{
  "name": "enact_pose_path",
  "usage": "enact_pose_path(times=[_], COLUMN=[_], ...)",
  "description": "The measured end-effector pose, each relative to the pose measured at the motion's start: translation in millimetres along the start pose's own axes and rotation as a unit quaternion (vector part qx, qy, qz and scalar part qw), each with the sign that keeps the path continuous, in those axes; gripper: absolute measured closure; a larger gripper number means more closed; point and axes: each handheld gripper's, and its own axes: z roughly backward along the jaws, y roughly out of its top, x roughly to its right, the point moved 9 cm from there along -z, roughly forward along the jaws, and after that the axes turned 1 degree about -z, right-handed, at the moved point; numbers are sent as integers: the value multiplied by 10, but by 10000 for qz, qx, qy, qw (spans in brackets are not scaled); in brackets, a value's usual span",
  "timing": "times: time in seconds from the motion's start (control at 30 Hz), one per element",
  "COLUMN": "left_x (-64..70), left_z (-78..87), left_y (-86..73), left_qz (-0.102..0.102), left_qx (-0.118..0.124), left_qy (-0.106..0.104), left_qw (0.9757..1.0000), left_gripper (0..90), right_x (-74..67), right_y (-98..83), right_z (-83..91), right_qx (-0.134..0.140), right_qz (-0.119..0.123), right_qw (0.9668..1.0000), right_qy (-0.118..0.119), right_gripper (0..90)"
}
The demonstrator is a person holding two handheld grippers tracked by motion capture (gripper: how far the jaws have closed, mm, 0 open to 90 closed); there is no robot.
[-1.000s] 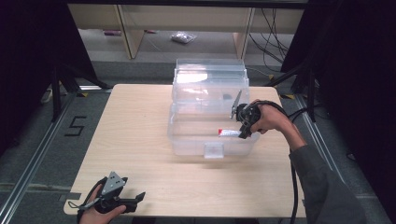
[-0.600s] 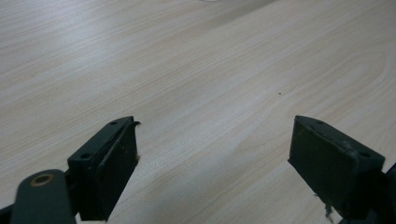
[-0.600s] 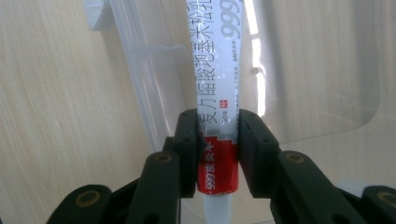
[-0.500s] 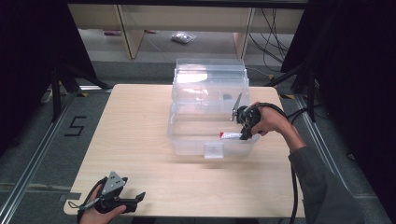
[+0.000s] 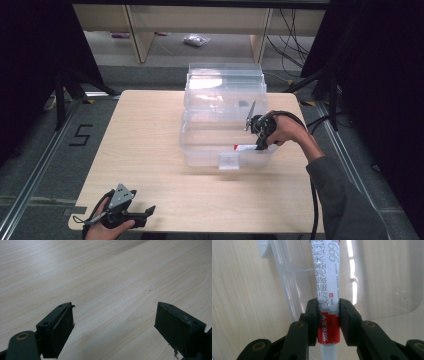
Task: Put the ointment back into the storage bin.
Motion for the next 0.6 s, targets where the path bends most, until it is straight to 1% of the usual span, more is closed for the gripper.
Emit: enact_pose_path(times=[0.03, 0.07, 0.1, 0.17, 0.2, 0.23, 0.27, 0.3, 0.33, 0.37, 0.43, 0.5, 0.53, 0.57, 0.6], left_x=[0, 0, 0, -8, -9, -10, -11, -13, -14, -14, -9, -9, -14, -12, -12], left_z=[1, 1, 1, -10, -8, -7, -8, -11, -13, -13, -12, -12, -3, -1, 3], left_y=[0, 0, 1, 4, 5, 5, 6, 7, 7, 7, 9, 9, 1, 1, 1], left_qz=[3, 3, 2, 44, 38, 39, 39, 32, 42, 42, 25, 31, -18, -30, -57], left_qx=[-5, -4, -4, 30, 31, 31, 41, 67, 64, 63, 63, 65, 3, 2, 2], left_qy=[2, 2, 4, 60, 65, 64, 62, 75, 79, 80, 68, 68, 47, 34, 19], left_qw=[10000, 10000, 10000, 10000, 10000, 10000, 10000, 9999, 9999, 9999, 10000, 10000, 10000, 10000, 10000], left_gripper=[150, 150, 150, 150, 150, 150, 150, 150, 150, 150, 149, 150, 150, 150, 150], right_x=[30, 23, -10, 4, 14, 16, 19, 2, 15, 27, 22, 36, 32, 26, 26], right_y=[11, 9, -4, -5, -9, -20, -25, -32, -27, -26, -31, -19, -15, -18, -7], right_z=[-6, -8, 10, 3, 14, 26, 39, 56, 59, 71, 105, 139, 154, 174, 185], right_qx=[69, 58, -33, -15, -8, -15, -20, -38, 18, 47, 101, 234, 293, 317, 353], right_qz=[177, 113, -142, -117, -298, -403, -367, -525, -436, -452, -518, -529, -576, -631, -617], right_qw=[9998, 9999, 9999, 9999, 9996, 9992, 9993, 9986, 9990, 9989, 9986, 9982, 9978, 9974, 9974], right_qy=[-19, -6, -7, 13, -15, -55, -19, -23, -22, -90, -84, -130, -139, -140, -151], right_gripper=[706, 706, 705, 688, 641, 646, 642, 641, 635, 621, 612, 591, 586, 572, 551])
